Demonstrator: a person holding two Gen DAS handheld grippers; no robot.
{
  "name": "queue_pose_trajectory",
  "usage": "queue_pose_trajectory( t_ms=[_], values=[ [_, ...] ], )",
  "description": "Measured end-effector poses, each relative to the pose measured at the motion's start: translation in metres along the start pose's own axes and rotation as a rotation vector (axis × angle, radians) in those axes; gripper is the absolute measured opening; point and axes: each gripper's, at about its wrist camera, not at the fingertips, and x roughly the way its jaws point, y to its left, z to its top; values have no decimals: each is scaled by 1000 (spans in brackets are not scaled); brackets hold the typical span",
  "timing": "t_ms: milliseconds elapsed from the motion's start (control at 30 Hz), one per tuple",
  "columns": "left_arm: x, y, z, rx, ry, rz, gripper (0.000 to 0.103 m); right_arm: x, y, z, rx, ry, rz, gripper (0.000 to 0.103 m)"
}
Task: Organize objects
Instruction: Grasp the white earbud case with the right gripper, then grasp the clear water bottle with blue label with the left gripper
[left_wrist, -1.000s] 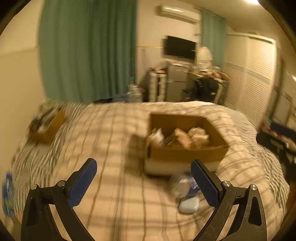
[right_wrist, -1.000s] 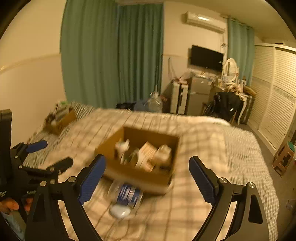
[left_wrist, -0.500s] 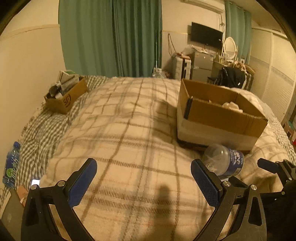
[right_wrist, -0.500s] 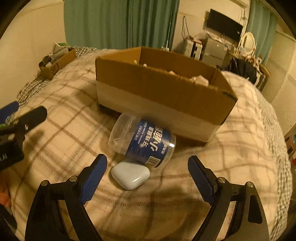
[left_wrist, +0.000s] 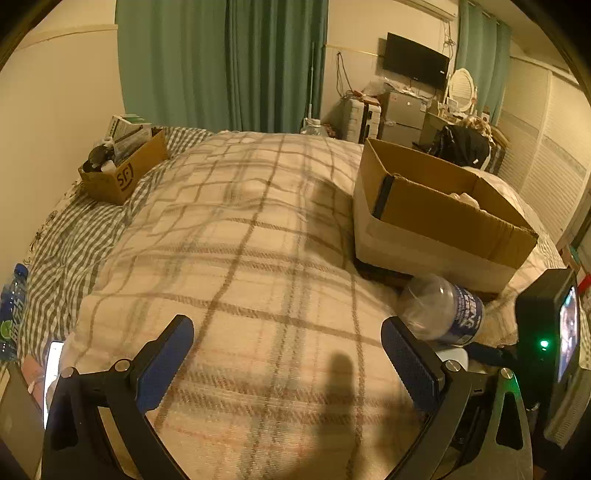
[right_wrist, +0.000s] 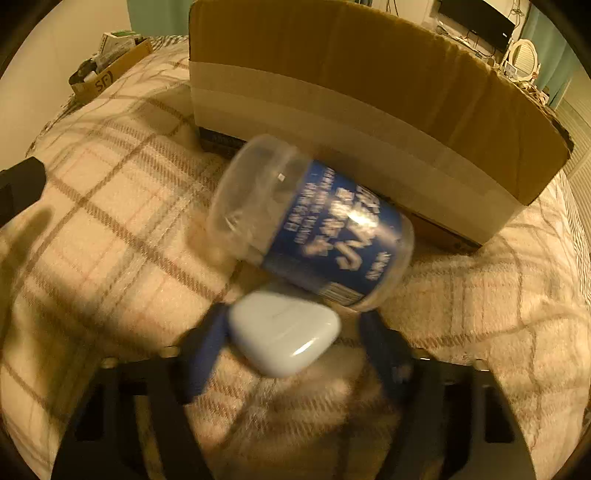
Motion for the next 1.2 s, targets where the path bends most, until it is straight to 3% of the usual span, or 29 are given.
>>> queue_pose_trajectory(
  t_ms=[133, 233, 400, 633, 700, 833, 1067, 1200],
  values=[
    [1, 1, 1, -5, 10, -11, 103, -22, -4, -11, -2, -28, 30, 58],
    [3, -2, 1, 9, 24, -16, 103, -59, -17, -21, 27, -110, 55, 58],
    [5, -27, 3, 73, 53, -51, 103, -99, -56, -25, 70, -215, -61, 58],
    [14, -88, 4, 148, 121, -205, 103, -105, -105, 2, 141, -244, -112, 58],
    [18, -108, 3, 185, 110, -202, 103, -102, -108, 14, 148, -251, -117, 58],
    [29, -134, -4, 223, 103, -200, 103, -92, -116, 3, 182, -247, -113, 58],
    [50, -147, -8, 218, 118, -150, 103, -78, -118, -8, 206, -229, -106, 58],
    [64, -153, -11, 233, 161, -168, 103, -75, -115, -11, 206, -229, -102, 58]
  ],
)
